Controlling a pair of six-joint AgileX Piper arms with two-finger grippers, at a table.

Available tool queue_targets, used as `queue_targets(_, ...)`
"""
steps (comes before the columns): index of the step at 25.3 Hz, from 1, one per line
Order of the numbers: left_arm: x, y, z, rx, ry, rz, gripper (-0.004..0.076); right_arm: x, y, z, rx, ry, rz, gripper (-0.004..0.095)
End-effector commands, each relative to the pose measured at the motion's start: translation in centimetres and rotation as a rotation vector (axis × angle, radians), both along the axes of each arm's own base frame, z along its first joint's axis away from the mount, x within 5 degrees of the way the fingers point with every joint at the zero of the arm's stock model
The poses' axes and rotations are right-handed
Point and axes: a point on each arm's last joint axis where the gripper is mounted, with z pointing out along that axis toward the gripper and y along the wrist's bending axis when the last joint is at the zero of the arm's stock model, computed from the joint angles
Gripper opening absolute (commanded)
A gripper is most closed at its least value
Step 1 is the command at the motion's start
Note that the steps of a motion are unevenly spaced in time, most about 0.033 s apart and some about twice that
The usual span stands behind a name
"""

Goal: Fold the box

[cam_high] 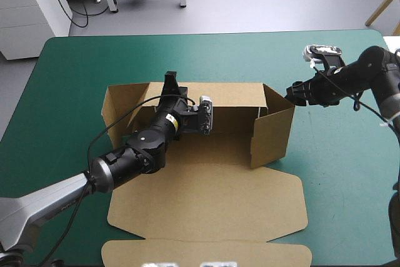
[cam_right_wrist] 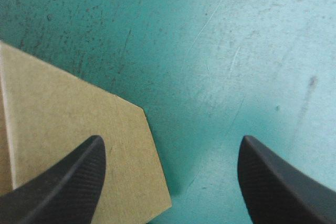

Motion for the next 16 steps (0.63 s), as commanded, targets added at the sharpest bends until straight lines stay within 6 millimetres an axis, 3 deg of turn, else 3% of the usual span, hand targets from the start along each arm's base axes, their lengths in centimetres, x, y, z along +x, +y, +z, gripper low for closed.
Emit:
queue_targets(1,-0.7,-0.7,-0.2,-0.083,0.062,-0.021,-0.001,-2.4,0.5,2.4,0.058,-0.184,0.009,0.0626)
queue_targets(7,-0.7,-0.6,-0.2,-0.077,0.061,-0.01,-0.001,-5.8,0.8,0.8,0.111,-0.376,-0.013,0.0602)
queue_targets(9,-0.7,-0.6,-0.2,-0.077,0.061,-0.01,-0.001,-7.2,1.0,-0.6,0.123,-0.433,-0.007,0.0601)
queue_targets(16,-0.7,-0.6,-0.2,-0.078,0.061,-0.012,-0.001,-9.3,2.0,-3.2,0.158,-0.444,0.098,0.0597)
